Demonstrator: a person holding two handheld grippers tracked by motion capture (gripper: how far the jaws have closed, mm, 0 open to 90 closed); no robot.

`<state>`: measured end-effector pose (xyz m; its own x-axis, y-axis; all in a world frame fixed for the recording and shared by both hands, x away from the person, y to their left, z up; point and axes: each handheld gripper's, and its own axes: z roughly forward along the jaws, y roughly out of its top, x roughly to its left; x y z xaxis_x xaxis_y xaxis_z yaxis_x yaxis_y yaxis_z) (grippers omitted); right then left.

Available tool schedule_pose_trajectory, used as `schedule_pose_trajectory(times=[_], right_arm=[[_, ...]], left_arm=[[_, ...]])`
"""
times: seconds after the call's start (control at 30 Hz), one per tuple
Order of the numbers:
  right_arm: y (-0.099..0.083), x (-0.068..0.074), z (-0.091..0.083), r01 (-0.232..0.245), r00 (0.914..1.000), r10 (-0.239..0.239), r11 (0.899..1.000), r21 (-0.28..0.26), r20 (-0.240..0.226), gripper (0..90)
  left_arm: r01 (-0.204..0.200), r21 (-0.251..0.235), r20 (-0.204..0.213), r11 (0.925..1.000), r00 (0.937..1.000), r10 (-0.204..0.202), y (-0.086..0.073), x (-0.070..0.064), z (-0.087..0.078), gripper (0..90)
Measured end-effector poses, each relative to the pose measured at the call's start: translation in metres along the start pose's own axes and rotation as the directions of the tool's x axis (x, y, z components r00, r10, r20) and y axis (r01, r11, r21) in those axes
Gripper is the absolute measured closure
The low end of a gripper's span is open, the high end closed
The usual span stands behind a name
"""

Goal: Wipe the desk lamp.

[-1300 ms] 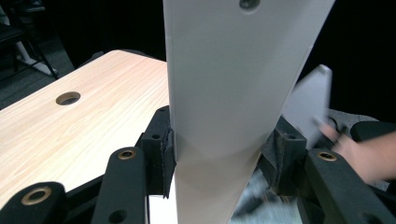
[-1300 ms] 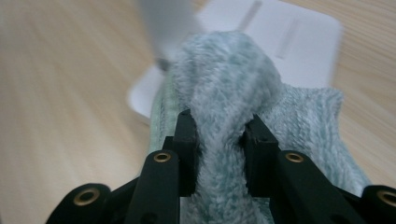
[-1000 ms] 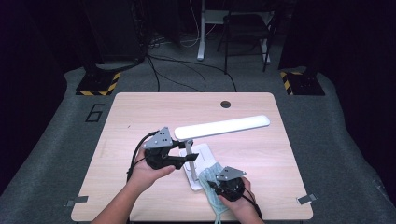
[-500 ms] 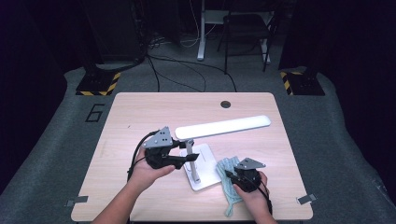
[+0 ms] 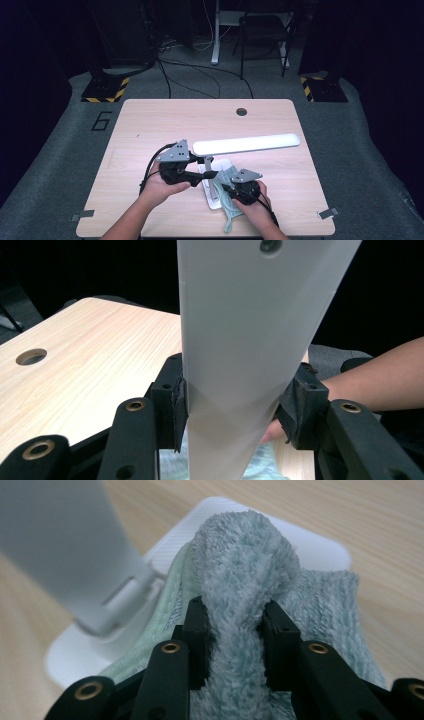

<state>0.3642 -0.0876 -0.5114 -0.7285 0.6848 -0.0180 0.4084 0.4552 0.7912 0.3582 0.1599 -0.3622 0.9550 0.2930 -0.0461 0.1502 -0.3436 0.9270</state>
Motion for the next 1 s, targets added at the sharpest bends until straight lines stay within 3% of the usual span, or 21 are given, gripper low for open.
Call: schedule_pose_trajectory(times=[0.07,0.23,0.37,0.5,0.83,1.0], right_arm=[[0.001,-0.004,-0.001,-0.045,0.9985,0.045,0.999,0.01,0.032,70.2],[-0.004,-0.01,-0.007,-0.045,0.996,0.044,0.999,0.016,0.078,70.8],[-0.011,-0.012,-0.013,-0.079,0.9917,0.078,0.997,0.002,0.102,71.0],[-0.018,-0.009,-0.018,-0.123,0.9864,0.124,0.992,-0.016,0.108,70.9],[-0.021,0.0,-0.022,-0.132,0.9834,0.133,0.991,-0.018,0.123,70.3],[-0.023,-0.003,-0.022,-0.133,0.9846,0.137,0.99,-0.046,0.109,67.1]], left_arm=[[-0.001,0.0,0.0,1.0,1.0,0.001,0.0,0.0,0.0,52.0],[-0.006,0.003,-0.007,1.0,1.0,0.006,0.0,0.0,-0.002,52.0],[0.002,0.0,-0.021,1.0,0.9998,-0.002,0.0,-0.002,-0.001,51.8],[0.03,-0.006,-0.029,0.9995,0.9991,-0.03,-0.001,-0.003,-0.003,50.6],[0.036,-0.006,-0.071,0.9993,0.9968,-0.036,-0.001,-0.01,-0.015,50.7],[0.058,-0.047,-0.077,0.9972,0.9951,-0.062,0.0,-0.013,-0.026,49.1]])
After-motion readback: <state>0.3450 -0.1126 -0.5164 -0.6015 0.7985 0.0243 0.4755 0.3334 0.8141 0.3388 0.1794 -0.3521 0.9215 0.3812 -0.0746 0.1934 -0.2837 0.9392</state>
